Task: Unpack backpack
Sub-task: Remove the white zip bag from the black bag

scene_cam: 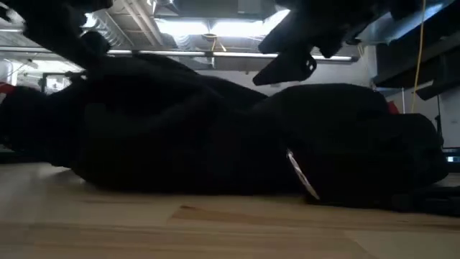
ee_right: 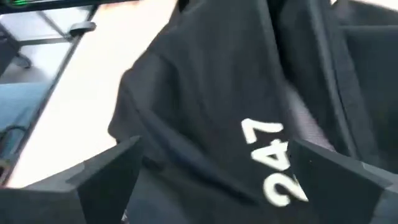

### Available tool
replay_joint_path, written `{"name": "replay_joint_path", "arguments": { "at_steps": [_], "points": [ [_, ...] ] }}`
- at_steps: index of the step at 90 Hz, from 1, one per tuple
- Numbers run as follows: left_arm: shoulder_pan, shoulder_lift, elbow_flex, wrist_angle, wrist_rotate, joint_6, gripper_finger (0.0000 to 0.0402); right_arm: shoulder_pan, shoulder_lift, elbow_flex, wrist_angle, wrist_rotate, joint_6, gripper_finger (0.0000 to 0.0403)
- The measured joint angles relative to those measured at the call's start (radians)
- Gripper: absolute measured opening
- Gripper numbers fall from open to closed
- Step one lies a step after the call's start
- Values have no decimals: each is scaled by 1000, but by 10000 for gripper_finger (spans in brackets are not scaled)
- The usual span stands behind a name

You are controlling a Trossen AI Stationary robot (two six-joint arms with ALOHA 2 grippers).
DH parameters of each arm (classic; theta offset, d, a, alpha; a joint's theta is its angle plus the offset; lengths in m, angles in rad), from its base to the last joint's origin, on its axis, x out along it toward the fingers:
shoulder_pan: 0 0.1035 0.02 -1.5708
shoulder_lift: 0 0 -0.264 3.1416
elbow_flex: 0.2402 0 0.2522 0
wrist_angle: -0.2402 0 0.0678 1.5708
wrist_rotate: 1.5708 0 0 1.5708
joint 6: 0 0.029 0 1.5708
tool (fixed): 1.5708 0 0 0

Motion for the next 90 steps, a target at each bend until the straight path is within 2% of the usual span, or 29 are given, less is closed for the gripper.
{"name": "replay_joint_path", "arguments": {
  "at_steps": [10, 53, 62, 72, 90],
  "points": [
    [0, 0, 0, 2, 158, -9, 251, -3, 16, 0, 13, 0, 14, 380],
    [0, -20, 2, -96, 421, -220, 251, -2, 87, 0, 15, -22, 54, 380],
    [-1, -26, 2, -18, 450, -219, 251, -2, 87, 0, 19, -22, 54, 380],
    [0, -19, 2, 146, 411, -153, 251, -2, 87, 0, 33, -22, 54, 380],
    [7, 22, 2, 432, 420, 69, 251, -2, 87, 0, 35, -22, 54, 380]
  ]
}}
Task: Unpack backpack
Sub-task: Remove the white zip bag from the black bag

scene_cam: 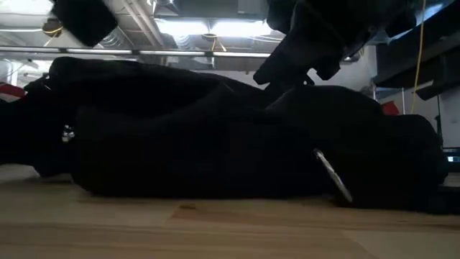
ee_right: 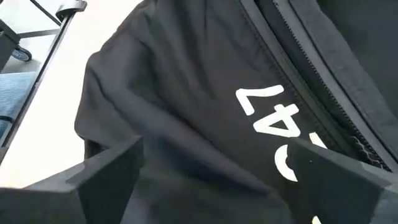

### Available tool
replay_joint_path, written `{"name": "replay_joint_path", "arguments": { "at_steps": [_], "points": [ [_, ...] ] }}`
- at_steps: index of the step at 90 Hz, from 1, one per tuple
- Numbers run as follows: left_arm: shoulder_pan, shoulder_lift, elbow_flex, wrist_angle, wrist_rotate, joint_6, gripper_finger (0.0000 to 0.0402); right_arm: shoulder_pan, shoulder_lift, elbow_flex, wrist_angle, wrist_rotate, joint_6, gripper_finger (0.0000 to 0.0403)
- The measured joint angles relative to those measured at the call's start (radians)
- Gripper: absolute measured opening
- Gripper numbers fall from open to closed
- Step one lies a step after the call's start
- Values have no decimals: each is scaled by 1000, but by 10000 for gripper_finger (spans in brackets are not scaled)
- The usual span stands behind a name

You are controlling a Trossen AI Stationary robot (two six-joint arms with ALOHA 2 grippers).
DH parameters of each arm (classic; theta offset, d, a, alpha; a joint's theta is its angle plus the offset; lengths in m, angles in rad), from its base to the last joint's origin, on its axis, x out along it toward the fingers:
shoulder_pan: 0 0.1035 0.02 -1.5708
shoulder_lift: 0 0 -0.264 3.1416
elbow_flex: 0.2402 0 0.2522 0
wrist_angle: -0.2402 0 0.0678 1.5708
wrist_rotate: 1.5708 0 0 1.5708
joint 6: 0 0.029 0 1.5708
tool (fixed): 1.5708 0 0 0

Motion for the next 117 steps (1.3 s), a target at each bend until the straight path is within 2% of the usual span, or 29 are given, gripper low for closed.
{"name": "replay_joint_path", "arguments": {
  "at_steps": [13, 24, 46, 66, 73, 98, 117],
  "points": [
    [12, 55, 0, 127, -117, 165, 251, 0, 0, 0, 0, 8, -16, 380],
    [38, 123, 0, 194, -230, 295, 251, 0, 0, 0, 35, 94, -78, 380],
    [97, 295, 0, 304, -477, 365, 251, 0, -1, 0, 84, 116, -112, 380],
    [122, 423, 0, 307, -488, 460, 251, 0, -1, 0, 70, 116, -112, 380],
    [121, 444, 0, 307, -524, 475, 251, 0, -1, 0, 70, 116, -113, 380],
    [122, 453, 0, 263, -843, 546, 251, 0, -1, 0, 71, 116, -113, 380],
    [142, 453, 0, 240, -863, 587, 251, 0, -2, 0, 71, 116, -113, 380]
  ]
}}
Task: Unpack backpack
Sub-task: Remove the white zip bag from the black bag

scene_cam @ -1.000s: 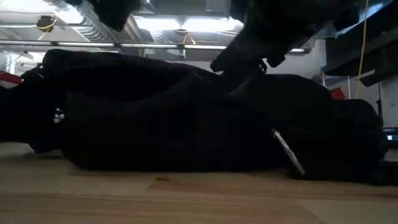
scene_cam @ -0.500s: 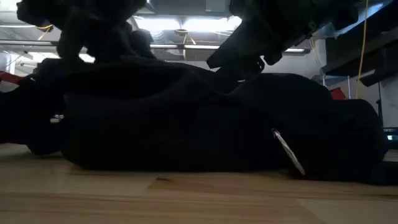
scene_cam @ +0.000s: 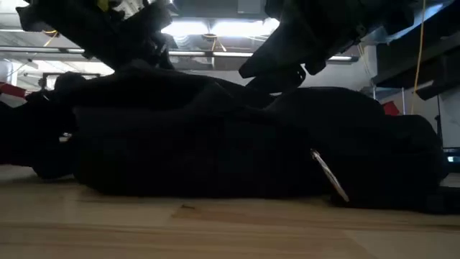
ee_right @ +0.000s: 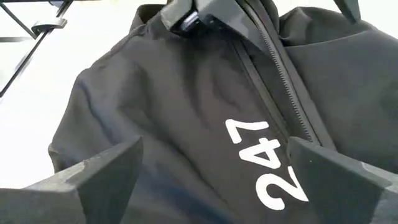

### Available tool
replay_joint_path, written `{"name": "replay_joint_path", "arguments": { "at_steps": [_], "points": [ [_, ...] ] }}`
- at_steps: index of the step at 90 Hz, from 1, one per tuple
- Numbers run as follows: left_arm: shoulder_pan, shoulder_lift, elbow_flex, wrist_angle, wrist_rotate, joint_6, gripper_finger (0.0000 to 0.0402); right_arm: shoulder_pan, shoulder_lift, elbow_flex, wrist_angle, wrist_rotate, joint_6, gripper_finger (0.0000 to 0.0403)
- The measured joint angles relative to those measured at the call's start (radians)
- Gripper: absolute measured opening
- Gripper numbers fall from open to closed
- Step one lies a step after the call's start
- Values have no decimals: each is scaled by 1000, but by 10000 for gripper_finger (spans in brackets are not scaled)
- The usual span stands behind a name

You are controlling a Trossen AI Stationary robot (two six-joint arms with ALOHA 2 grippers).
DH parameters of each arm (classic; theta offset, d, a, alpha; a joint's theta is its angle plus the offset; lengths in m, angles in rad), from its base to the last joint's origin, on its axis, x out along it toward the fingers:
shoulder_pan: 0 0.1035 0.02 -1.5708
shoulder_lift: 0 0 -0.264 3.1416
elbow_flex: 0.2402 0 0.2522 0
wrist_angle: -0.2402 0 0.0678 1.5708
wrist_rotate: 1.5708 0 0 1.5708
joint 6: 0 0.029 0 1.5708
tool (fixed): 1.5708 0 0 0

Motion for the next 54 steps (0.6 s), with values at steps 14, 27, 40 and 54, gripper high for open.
{"name": "replay_joint_path", "arguments": {
  "at_steps": [14, 27, 40, 54],
  "points": [
    [16, 0, 0, -17, 15, -45, 245, 0, 0, 0, 0, 0, 0, 380],
    [15, 0, 0, -8, -59, -27, 208, 0, -1, 0, -32, 0, 7, 380],
    [16, -1, 0, 0, -139, -10, 158, 0, -1, 0, -67, -14, 34, 380],
    [12, -3, 0, 19, -274, -2, 114, 0, -1, 0, -70, -31, 45, 380]
  ]
}}
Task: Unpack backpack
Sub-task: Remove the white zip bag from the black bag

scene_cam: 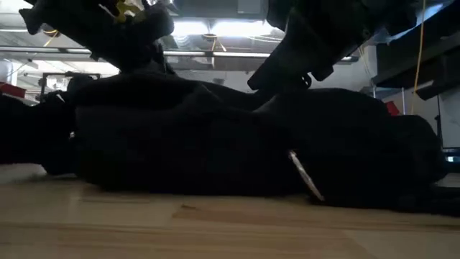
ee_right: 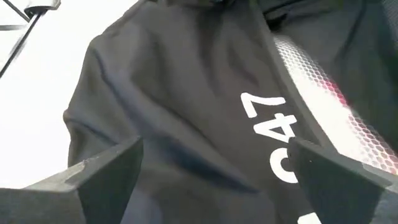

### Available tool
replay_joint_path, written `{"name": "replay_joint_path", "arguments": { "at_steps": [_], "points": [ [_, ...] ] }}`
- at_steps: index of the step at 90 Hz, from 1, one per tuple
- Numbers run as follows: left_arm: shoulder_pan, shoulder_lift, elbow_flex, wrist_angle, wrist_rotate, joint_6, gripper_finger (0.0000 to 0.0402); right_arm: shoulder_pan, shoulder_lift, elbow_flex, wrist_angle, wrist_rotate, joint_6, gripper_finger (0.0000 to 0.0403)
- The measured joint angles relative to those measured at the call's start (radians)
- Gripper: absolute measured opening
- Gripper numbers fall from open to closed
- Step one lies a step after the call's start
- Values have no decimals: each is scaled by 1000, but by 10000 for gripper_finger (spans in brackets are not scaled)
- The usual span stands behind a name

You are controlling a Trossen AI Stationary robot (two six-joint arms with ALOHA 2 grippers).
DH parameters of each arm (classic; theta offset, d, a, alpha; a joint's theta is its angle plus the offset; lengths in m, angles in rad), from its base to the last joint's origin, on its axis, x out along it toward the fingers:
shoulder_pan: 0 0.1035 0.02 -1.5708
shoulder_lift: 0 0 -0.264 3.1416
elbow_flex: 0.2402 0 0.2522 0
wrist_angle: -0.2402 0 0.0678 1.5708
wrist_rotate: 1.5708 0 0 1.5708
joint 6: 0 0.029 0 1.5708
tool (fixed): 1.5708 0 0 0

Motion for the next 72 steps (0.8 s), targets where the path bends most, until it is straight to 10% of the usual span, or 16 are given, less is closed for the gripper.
{"name": "replay_joint_path", "arguments": {
  "at_steps": [30, 72],
  "points": [
    [-38, -49, 0, 16, -190, 22, 68, 0, 0, 0, -20, -85, 41, 380],
    [-51, -77, 0, 12, -218, 13, 64, 0, -19, 85, -18, 275, -256, 380]
  ]
}}
